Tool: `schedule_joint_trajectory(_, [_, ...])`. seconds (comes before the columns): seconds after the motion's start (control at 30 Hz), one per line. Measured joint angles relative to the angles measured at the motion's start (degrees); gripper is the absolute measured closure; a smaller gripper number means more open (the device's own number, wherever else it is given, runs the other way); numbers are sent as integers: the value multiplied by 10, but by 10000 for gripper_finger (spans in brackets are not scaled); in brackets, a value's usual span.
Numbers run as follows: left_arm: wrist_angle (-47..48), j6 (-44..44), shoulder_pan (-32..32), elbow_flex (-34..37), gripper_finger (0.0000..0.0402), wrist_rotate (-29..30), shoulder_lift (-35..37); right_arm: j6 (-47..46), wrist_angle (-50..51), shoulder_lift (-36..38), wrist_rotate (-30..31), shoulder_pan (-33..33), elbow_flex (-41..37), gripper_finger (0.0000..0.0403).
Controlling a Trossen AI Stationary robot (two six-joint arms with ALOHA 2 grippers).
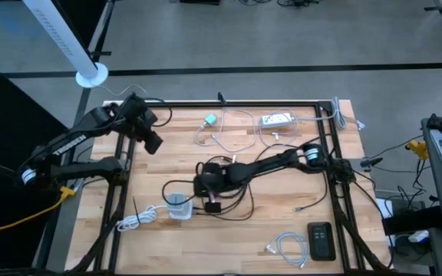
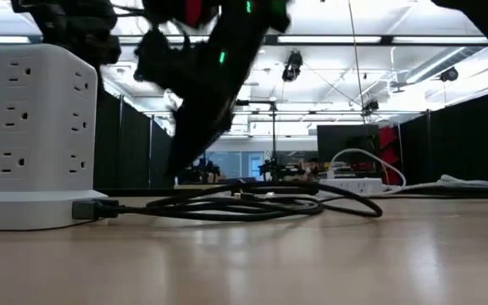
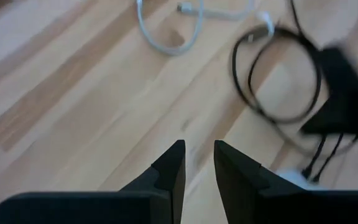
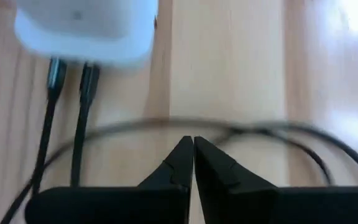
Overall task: Plug in charger cables
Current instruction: Adjust the charger cables
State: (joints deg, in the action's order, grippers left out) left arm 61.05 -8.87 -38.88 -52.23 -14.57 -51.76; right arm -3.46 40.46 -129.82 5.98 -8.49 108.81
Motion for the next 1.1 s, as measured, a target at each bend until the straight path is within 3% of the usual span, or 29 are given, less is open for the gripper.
schedule_joint_trajectory(0.17, [65, 38, 2, 0, 336, 0, 24, -26, 203, 35, 6, -26, 67, 403])
schedule_joint_trajectory(0.33, [68, 37, 2, 3, 335, 0, 67, -66, 335, 50, 47, -37, -9, 403])
schedule_joint_trajectory(0.47, [65, 16, 2, 3, 335, 0, 106, -100, 318, 50, 45, -27, -120, 403])
schedule_joint_trajectory(0.6, [70, -10, 2, 3, 335, 0, 146, -170, 296, 51, 41, -20, -174, 403])
schedule_joint_trajectory(0.83, [69, -31, 2, 3, 335, 0, 201, -156, 213, 54, 50, -18, -181, 403])
schedule_joint_trajectory(1.1, [63, -69, 2, 3, 335, 1, 212, -136, 109, 52, 54, 4, -170, 403])
